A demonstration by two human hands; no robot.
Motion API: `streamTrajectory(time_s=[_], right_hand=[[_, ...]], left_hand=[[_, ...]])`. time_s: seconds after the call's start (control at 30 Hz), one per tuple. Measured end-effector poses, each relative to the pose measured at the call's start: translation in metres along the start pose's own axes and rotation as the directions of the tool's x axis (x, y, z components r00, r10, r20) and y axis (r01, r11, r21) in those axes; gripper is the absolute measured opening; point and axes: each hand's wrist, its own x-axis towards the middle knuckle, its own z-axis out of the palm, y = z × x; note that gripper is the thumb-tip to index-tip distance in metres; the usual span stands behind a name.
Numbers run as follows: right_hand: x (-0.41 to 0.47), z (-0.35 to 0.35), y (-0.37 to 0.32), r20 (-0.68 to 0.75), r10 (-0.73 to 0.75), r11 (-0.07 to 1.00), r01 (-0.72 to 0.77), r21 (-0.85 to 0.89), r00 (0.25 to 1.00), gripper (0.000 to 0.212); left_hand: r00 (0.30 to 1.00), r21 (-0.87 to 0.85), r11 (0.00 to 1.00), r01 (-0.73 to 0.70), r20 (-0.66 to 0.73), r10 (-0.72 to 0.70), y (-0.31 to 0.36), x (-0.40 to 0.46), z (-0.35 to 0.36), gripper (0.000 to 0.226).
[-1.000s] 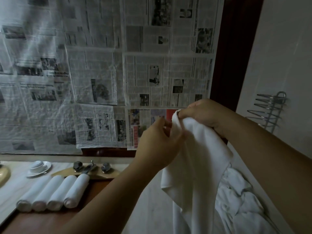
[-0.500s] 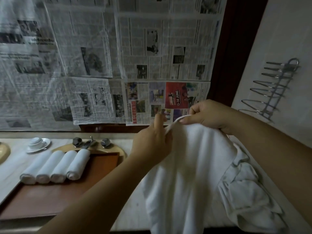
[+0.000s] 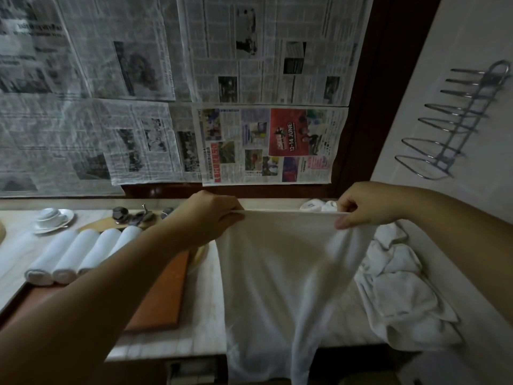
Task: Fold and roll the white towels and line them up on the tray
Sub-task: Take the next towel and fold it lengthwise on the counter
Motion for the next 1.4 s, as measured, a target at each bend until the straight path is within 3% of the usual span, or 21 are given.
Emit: streamTrajectory(time_s=[0.13, 0.37, 0.63, 0.8, 0.97, 1.1, 1.23, 1.4], right_hand=[[0.007, 0.02, 0.019, 0.003, -0.012, 1.0, 0.012, -0.019, 1.0, 0.018], [0.016, 0.041, 0.033, 0.119, 0.026, 0.986, -0.045, 0.159, 0.993, 0.013], [0.05, 0.102, 0.041, 0.376, 0.039, 0.993, -0.077, 0.085, 0.926, 0.013], [0.095, 0.139, 0.057, 0.473, 0.065, 0.99, -0.118, 0.083, 0.879, 0.014], [0.17, 0.169, 0.094, 0.482, 0.095, 0.992, -0.122, 0.025, 0.871, 0.016], [0.239, 0.194, 0.125, 0.383, 0.147, 0.986, -0.163, 0.01, 0.912, 0.016], [0.309, 0.223, 0.141, 0.236, 0.285, 0.954, -0.3, 0.026, 0.929, 0.023], [0.386, 0.262, 0.154, 0.087, 0.437, 0.889, -0.445, 0.106, 0.895, 0.029]], left_hand=[[0.994, -0.056, 0.993, 0.104, 0.052, -0.101, -0.022, -0.01, 0.002, 0.013], [0.918, -0.048, 0.953, 0.301, 0.285, -0.276, -0.052, -0.021, 0.01, 0.014], [0.726, 0.049, 0.945, 0.324, 0.627, -0.282, -0.09, -0.032, 0.062, 0.015], [0.619, 0.03, 0.9, 0.435, 0.716, -0.323, -0.119, -0.026, 0.116, 0.014], [0.586, 0.052, 0.839, 0.541, 0.693, -0.42, -0.162, -0.004, 0.173, 0.013], [0.573, 0.075, 0.736, 0.672, 0.578, -0.582, -0.2, 0.014, 0.221, 0.015], [0.49, 0.096, 0.588, 0.803, 0.457, -0.743, -0.237, 0.036, 0.269, 0.01], [0.342, 0.081, 0.375, 0.923, 0.268, -0.901, -0.275, 0.067, 0.314, 0.014]])
